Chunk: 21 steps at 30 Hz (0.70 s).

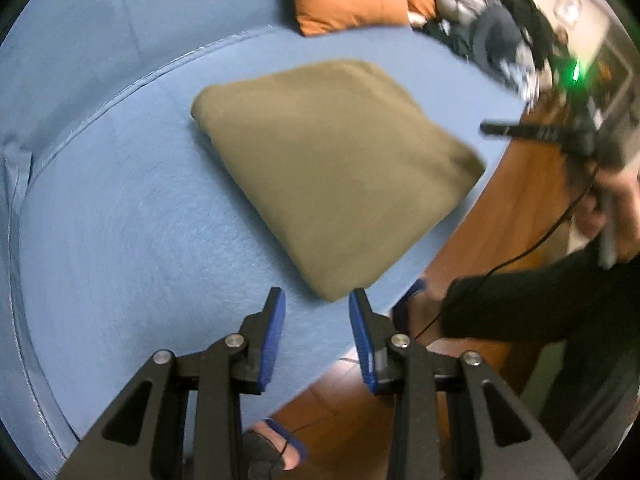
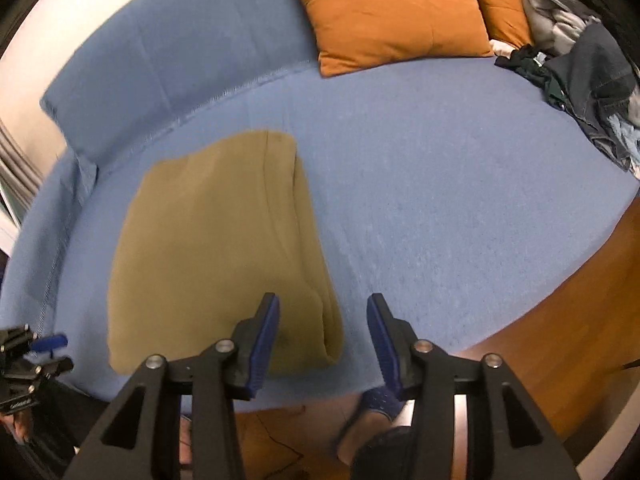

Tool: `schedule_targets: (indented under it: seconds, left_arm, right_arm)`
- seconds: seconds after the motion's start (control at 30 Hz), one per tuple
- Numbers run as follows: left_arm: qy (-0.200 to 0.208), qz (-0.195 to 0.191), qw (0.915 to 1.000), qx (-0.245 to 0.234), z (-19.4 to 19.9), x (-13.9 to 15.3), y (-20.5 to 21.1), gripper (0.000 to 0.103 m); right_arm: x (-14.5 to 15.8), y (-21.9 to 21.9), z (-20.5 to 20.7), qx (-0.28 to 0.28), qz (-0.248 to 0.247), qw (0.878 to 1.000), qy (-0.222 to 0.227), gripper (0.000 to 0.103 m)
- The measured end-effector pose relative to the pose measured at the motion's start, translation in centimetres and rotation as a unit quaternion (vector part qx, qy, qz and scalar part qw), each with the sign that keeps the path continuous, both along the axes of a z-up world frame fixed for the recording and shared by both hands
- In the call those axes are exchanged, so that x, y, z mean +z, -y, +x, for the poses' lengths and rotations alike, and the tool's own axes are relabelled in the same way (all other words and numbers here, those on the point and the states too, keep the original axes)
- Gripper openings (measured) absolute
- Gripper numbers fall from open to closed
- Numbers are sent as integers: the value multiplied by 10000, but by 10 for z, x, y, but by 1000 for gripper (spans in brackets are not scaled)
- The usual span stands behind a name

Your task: Fold clothes

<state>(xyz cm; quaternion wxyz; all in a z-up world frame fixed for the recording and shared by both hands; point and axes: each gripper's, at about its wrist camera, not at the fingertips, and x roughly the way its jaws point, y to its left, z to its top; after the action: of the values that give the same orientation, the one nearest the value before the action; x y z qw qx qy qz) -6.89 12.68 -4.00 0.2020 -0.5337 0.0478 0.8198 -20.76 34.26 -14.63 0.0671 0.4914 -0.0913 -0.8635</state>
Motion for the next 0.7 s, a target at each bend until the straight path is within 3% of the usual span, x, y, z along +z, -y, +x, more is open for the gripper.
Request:
schedule_targets:
  seconds: [0.13, 0.27, 0.37, 0.57, 0.63, 0.7]
  left_arm:
    - [69, 572, 9975, 405, -12, 20, 7, 37]
    - [-328, 461, 9960, 691, -24, 18, -6, 37]
    - [-328, 415, 9979, 380, -46, 16, -31, 37]
    - [-572, 340, 9976, -172, -107, 18, -63, 37]
    - [-548, 228, 9978, -293, -120, 5, -67, 37]
    - [-403, 99, 9984, -382, -124, -14, -67, 37]
  right_arm:
    - [-1, -26, -11, -2, -224, 9997, -73, 46]
    - [-3, -13, -23, 121, -469, 9985, -244, 46]
    - [6, 12, -27, 462, -520, 9967, -407, 46]
    - [3, 66, -42, 1311, -1, 9899, -540, 46]
    - [-13, 81, -46, 1500, 550, 9869, -228, 46]
    - [-48, 90, -51, 1608, 1337, 9768, 472, 51]
